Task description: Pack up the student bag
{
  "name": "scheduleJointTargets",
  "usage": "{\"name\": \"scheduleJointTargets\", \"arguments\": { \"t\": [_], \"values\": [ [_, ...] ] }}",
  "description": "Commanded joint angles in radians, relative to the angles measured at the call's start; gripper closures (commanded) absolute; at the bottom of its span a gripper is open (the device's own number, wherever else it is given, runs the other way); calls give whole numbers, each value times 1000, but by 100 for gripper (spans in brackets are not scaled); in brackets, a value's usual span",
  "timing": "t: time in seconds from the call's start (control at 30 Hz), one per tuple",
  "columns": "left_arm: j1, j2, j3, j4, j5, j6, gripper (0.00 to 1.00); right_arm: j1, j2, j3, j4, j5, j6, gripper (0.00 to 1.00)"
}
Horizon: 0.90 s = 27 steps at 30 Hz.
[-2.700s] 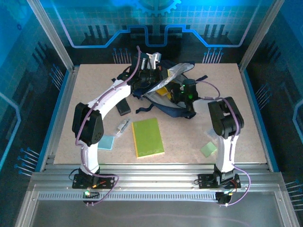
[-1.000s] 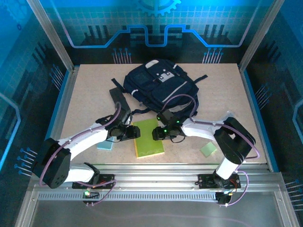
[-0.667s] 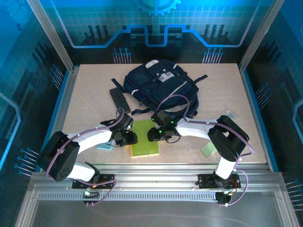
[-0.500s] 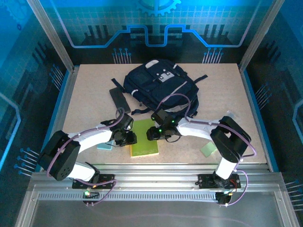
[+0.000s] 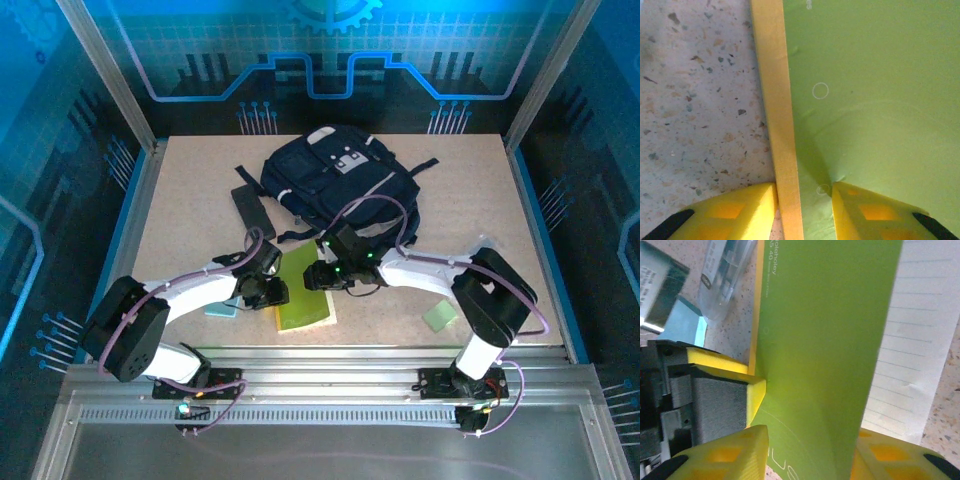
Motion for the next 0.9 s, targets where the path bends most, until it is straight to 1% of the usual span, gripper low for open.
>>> {"name": "scheduleJointTargets", "arguments": {
  "t": [0.0, 0.07, 0.2, 0.23, 0.27, 0.3, 0.37, 0.4, 0.5, 0.57, 0.67, 0.77, 0.87],
  "values": [
    [-21, 46, -29, 55, 14, -29, 63, -10, 44, -11, 10, -21, 15, 60],
    [-21, 43, -30, 53, 13, -29, 63, -20, 56, -21, 20, -25, 21, 62],
    [-21, 37, -23, 46, 5, -34, 61, -29, 58, -32, 61, -66, 29, 76],
    [-21, 31, -22, 42, -1, -35, 59, -30, 53, -26, 56, -66, 26, 78],
    [-21, 23, -21, 42, -10, -40, 55, -32, 44, -19, 45, -66, 23, 83],
    [-18, 11, -20, 44, -18, -43, 50, -37, 32, -13, 36, -66, 20, 89],
    [-7, -7, -8, 47, -24, -46, 43, -50, 9, 2, 10, -69, 15, 100],
    [5, -19, 2, 50, -23, -47, 39, -58, -3, 10, -4, -73, 7, 100],
    [49, -54, 29, 85, -2, -59, 33, -83, -22, 56, -71, -90, -23, 97],
    [70, -75, 51, 106, -5, -66, 29, -93, -27, 93, -111, -97, -44, 97],
    [99, -111, 64, 145, -18, -93, 19, -104, -37, 144, -142, -112, -72, 99],
    [131, -158, 12, 255, -2, -149, 13, -114, -49, 183, -174, -112, -100, 100],
    [150, -181, -68, 455, 34, -220, 10, -153, -71, 165, -156, -145, -90, 100]
  ]
}}
